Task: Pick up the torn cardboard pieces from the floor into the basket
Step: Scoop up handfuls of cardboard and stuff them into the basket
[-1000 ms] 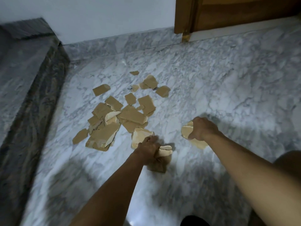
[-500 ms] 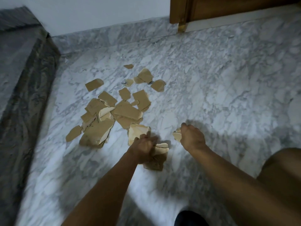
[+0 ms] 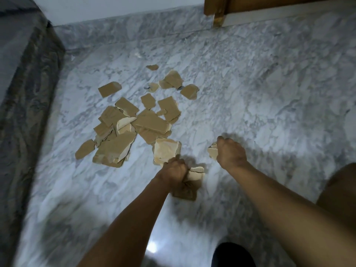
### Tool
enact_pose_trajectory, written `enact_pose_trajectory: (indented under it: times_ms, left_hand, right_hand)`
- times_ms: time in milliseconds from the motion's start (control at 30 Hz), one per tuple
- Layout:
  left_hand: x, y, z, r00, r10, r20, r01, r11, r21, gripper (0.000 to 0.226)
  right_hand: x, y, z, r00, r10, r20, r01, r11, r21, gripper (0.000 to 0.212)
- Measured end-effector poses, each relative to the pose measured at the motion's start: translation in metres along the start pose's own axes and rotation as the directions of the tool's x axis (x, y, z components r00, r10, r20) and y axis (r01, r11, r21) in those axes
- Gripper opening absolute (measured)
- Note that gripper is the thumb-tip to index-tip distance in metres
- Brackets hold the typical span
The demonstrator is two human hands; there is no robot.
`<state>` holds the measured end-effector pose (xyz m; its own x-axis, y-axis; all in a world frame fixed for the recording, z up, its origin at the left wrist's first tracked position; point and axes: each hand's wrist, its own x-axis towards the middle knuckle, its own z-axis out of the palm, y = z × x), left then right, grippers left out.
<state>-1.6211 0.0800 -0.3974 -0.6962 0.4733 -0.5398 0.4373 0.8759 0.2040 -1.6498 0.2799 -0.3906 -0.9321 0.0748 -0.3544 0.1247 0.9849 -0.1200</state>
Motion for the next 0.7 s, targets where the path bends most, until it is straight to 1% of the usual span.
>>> enact_pose_trajectory:
  times_ms: [67,167,233,333,400,467,533,600,667,700]
  left_hand:
    - [0.000,0.002,0.001,1.000,-0.012,0.018,0.012,0.999,-0.042,0.034]
    - [-0.004,-0.002,0.001,0.998,-0.059,0.035,0.065,0.979,-0.194,0.045]
    - [-0.008,-0.007,0.006,0.993,-0.104,0.049,0.114,0.948,-0.296,0.045]
    - [-0.013,-0.014,0.010,0.985,-0.121,0.127,0.166,0.877,-0.450,0.044]
    - [-0.017,-0.028,0.008,0.980,-0.131,0.150,0.185,0.876,-0.445,0.037]
    - [-0.030,-0.051,-0.001,0.974,-0.153,0.168,0.217,0.840,-0.497,0.040]
    - [-0.045,-0.081,-0.013,0.960,-0.222,0.170,0.276,0.843,-0.462,0.047]
    - [-0.059,-0.118,-0.019,0.933,-0.321,0.163,0.360,0.829,-0.427,0.045]
    - [-0.073,-0.152,-0.025,0.923,-0.359,0.138,0.378,0.783,-0.494,0.044]
    - [-0.077,-0.168,-0.028,0.917,-0.379,0.121,0.382,0.752,-0.538,0.047]
  right_hand:
    - [0.000,0.000,-0.001,1.000,0.000,0.022,0.001,1.000,-0.015,0.040]
    - [0.007,-0.001,-0.008,0.994,0.027,0.107,-0.028,1.000,0.009,0.047]
    - [0.014,-0.005,-0.017,0.982,0.052,0.182,-0.066,0.995,0.075,0.060]
    - [0.025,-0.021,-0.030,0.964,0.017,0.265,-0.062,0.985,0.161,0.085]
    - [0.031,-0.039,-0.035,0.957,-0.038,0.286,-0.019,0.981,0.195,0.091]
    - [0.034,-0.060,-0.039,0.940,-0.105,0.324,0.035,0.976,0.214,0.092]
    - [0.036,-0.083,-0.037,0.916,-0.152,0.371,0.076,0.974,0.212,0.090]
    - [0.037,-0.109,-0.030,0.890,-0.202,0.408,0.145,0.975,0.168,0.092]
    - [0.035,-0.134,-0.015,0.874,-0.221,0.433,0.208,0.975,0.079,0.097]
    - [0.034,-0.145,-0.005,0.877,-0.227,0.424,0.232,0.972,0.041,0.096]
